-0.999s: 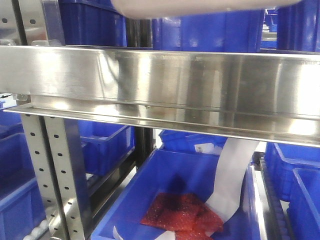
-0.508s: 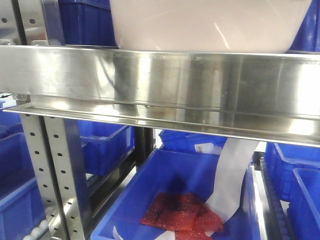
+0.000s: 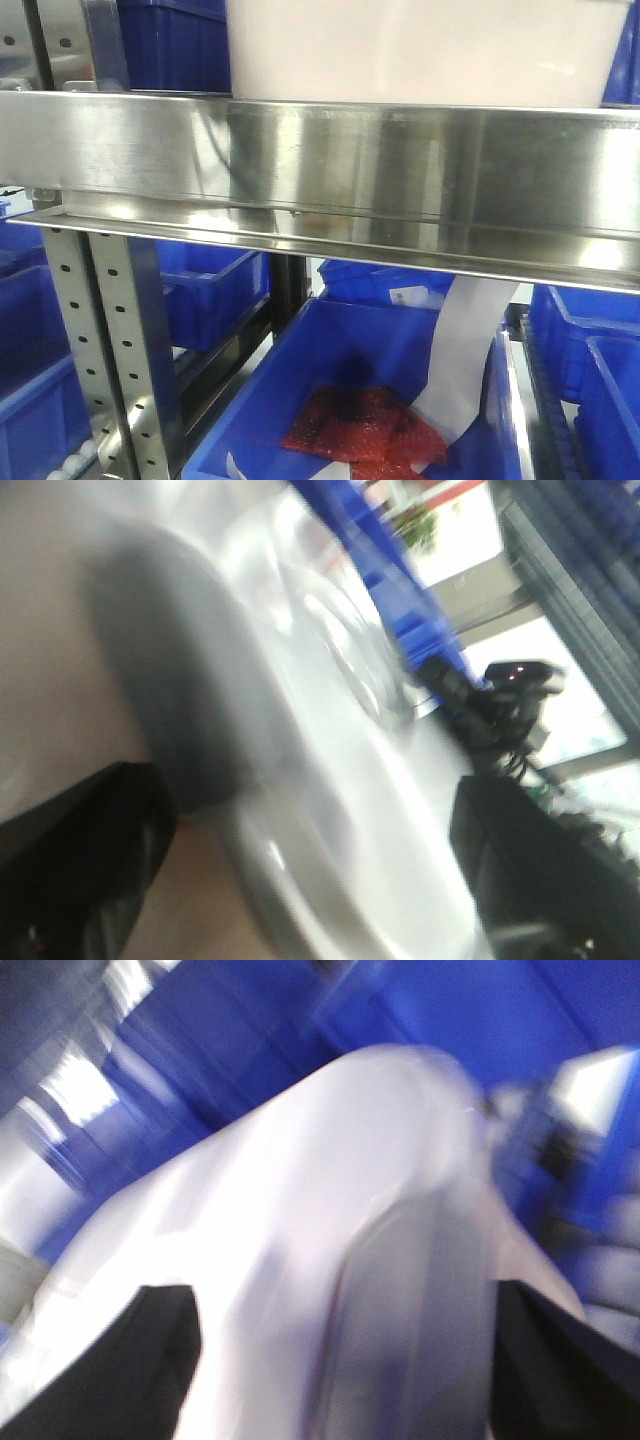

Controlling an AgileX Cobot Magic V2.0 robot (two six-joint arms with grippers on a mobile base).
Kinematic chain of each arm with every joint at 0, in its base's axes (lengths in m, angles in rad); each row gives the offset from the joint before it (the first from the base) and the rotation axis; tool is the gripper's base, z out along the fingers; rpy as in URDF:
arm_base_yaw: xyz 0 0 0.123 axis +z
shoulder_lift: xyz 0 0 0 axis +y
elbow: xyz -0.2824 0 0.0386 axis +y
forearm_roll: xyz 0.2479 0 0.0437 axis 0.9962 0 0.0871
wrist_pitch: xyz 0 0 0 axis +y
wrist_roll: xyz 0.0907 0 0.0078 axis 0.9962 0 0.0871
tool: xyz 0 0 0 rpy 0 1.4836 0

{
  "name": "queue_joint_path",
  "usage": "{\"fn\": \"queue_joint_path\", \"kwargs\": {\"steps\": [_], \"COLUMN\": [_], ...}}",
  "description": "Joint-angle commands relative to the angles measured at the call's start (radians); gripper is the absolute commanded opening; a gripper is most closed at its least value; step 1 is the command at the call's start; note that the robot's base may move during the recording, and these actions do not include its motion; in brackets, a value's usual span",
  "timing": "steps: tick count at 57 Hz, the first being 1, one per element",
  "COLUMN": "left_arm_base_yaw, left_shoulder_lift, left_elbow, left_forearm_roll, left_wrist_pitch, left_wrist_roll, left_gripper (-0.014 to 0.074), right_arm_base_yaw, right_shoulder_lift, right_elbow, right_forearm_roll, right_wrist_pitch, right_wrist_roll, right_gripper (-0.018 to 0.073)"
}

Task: Grab white bin and place on right shelf
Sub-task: 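Lower the bin onto the roller shelf and open both grippers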

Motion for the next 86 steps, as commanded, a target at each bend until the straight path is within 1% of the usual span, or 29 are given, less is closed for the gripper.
{"fn": "queue_joint_path", "kwargs": {"steps": [1,12,16,21,26,32,33,38,41,43,49,53,55,57,60,63,65,66,69,73,75,77,81,86], "left_arm_base_yaw": [-0.026,-0.026,-0.026,-0.026,-0.026,-0.026,-0.026,-0.026,-0.026,-0.026,-0.026,-0.026,-0.026,-0.026,-0.026,-0.026,-0.026,-0.026,-0.026,-0.026,-0.026,-0.026,-0.026,-0.026], "left_shoulder_lift": [-0.053,-0.058,-0.063,-0.076,-0.098,-0.129,-0.134,-0.156,-0.17,-0.182,-0.215,-0.236,-0.25,-0.26,-0.279,-0.297,-0.311,-0.315,-0.335,-0.354,-0.365,-0.373,-0.385,-0.395], "left_elbow": [-0.036,-0.048,-0.072,-0.107,-0.148,-0.188,-0.198,-0.217,-0.222,-0.224,-0.229,-0.229,-0.229,-0.229,-0.229,-0.229,-0.229,-0.229,-0.229,-0.229,-0.229,-0.229,-0.229,-0.229], "left_forearm_roll": [-0.044,0.068,0.135,0.208,0.286,0.377,0.404,0.47,0.503,0.525,0.629,0.655,0.656,0.656,0.656,0.656,0.654,0.654,0.654,0.657,0.661,0.674,0.718,0.816], "left_wrist_pitch": [0.064,0.047,0.051,0.056,0.064,0.07,0.073,0.075,0.075,0.076,0.1,0.134,0.165,0.187,0.217,0.243,0.256,0.261,0.263,0.265,0.265,0.266,0.277,0.289], "left_wrist_roll": [0.001,0.001,-0.003,-0.01,-0.046,-0.081,-0.089,-0.115,-0.117,-0.126,-0.165,-0.167,-0.167,-0.167,-0.167,-0.167,-0.167,-0.167,-0.167,-0.167,-0.167,-0.167,-0.173,-0.245], "left_gripper": [0.0485,0.0485,0.0484,0.0484,0.0484,0.0484,0.0484,0.0484,0.0484,0.0484,0.0484,0.0473,0.0448,0.0418,0.0353,0.0266,0.0191,0.0165,0.0038,-0.0094,-0.0139,-0.0113,-0.0118,-0.0118], "right_arm_base_yaw": [0.018,0.017,0.017,0.017,0.011,-0.005,-0.01,-0.029,-0.04,-0.049,-0.083,-0.095,-0.102,-0.105,-0.105,-0.105,-0.105,-0.105,-0.105,-0.105,-0.105,-0.105,-0.105,-0.105], "right_shoulder_lift": [-0.043,-0.044,-0.054,-0.08,-0.119,-0.165,-0.175,-0.216,-0.242,-0.256,-0.305,-0.332,-0.348,-0.361,-0.386,-0.409,-0.426,-0.432,-0.456,-0.493,-0.51,-0.532,-0.572,-0.639], "right_elbow": [-0.035,-0.1,-0.126,-0.136,-0.136,-0.136,-0.136,-0.136,-0.136,-0.136,-0.136,-0.135,-0.135,-0.135,-0.135,-0.135,-0.135,-0.135,-0.134,-0.13,-0.129,-0.125,-0.108,-0.065], "right_forearm_roll": [-0.005,-0.152,-0.204,-0.243,-0.284,-0.308,-0.312,-0.33,-0.336,-0.337,-0.337,-0.337,-0.337,-0.337,-0.337,-0.337,-0.337,-0.337,-0.338,-0.352,-0.374,-0.412,-0.504,-0.662], "right_wrist_pitch": [0.051,-0.031,-0.048,-0.064,-0.089,-0.096,-0.096,-0.093,-0.089,-0.078,-0.011,0.043,0.068,0.092,0.115,0.137,0.15,0.153,0.163,0.166,0.166,0.166,0.165,0.159], "right_wrist_roll": [-0.036,-0.036,-0.035,-0.035,-0.035,-0.034,-0.034,-0.034,-0.033,-0.033,-0.021,-0.006,0.008,0.022,0.035,0.051,0.063,0.068,0.092,0.12,0.135,0.16,0.223,0.331], "right_gripper": [0.0636,0.0636,0.0636,0.0636,0.0636,0.0636,0.0636,0.0636,0.0636,0.0636,0.0636,0.0631,0.0617,0.0585,0.0501,0.0408,0.0318,0.0288,0.0172,0.0096,0.0076,0.0076,0.0076,0.0076]}}
